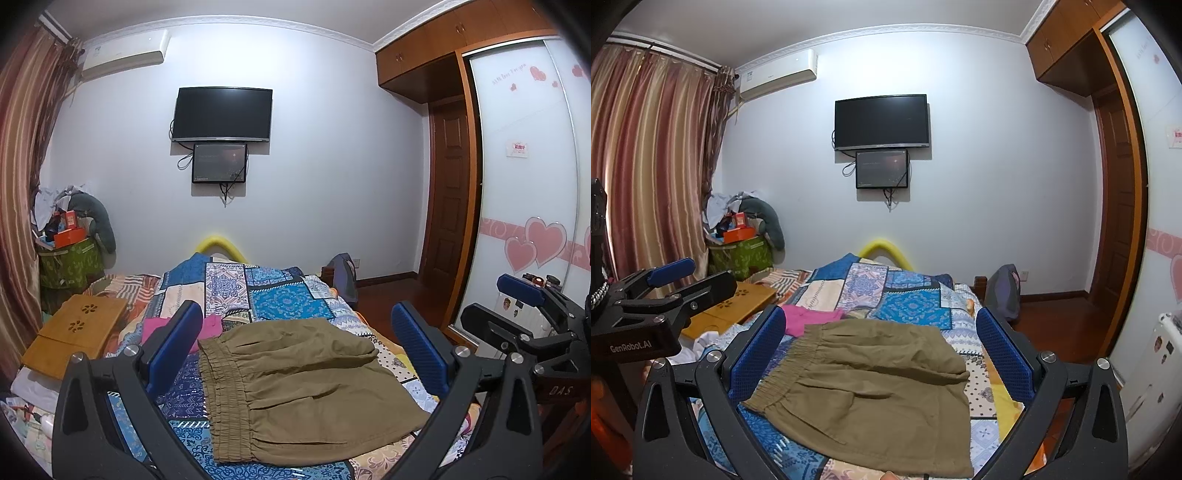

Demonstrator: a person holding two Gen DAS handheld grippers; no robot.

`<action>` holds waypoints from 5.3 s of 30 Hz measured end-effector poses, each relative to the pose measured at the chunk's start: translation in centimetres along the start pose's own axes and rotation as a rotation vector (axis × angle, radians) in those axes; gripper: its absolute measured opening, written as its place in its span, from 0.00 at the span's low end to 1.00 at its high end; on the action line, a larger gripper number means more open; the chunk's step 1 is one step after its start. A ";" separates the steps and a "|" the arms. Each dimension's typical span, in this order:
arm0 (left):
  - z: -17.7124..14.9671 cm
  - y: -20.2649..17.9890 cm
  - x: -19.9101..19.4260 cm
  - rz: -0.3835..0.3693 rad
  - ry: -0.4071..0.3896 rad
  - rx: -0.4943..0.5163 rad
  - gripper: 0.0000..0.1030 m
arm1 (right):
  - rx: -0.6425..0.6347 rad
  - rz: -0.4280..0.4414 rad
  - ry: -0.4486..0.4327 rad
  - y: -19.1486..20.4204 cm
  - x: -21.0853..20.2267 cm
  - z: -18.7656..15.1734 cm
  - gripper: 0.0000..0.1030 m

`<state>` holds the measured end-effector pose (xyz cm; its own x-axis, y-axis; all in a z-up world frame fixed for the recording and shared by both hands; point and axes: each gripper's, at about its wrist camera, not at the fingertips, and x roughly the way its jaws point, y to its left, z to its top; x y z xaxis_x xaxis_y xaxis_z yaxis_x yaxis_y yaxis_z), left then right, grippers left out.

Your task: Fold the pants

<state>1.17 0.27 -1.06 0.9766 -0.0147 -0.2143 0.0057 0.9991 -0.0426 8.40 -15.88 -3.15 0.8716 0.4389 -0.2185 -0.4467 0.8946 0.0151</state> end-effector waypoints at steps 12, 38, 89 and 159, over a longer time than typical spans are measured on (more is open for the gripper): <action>0.0 -0.3 -0.3 0.003 -0.005 0.006 1.00 | 0.000 -0.006 -0.003 0.1 -0.1 0.1 1.00; 0.2 0.0 -0.2 -0.006 0.000 -0.011 1.00 | 0.004 -0.011 0.001 0.0 -0.1 0.1 1.00; -9.9 10.9 24.5 0.137 0.595 -0.009 1.00 | 0.077 -0.125 0.443 -11.3 16.6 -10.5 0.88; -16.1 18.7 38.4 0.210 0.834 0.012 0.82 | -0.025 0.002 0.712 -13.8 31.0 -15.2 0.05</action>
<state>35.33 17.75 -25.83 0.4806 0.1499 -0.8640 -0.1502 0.9848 0.0873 38.54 -15.89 -25.01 0.5313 0.2708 -0.8027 -0.4600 0.8879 -0.0049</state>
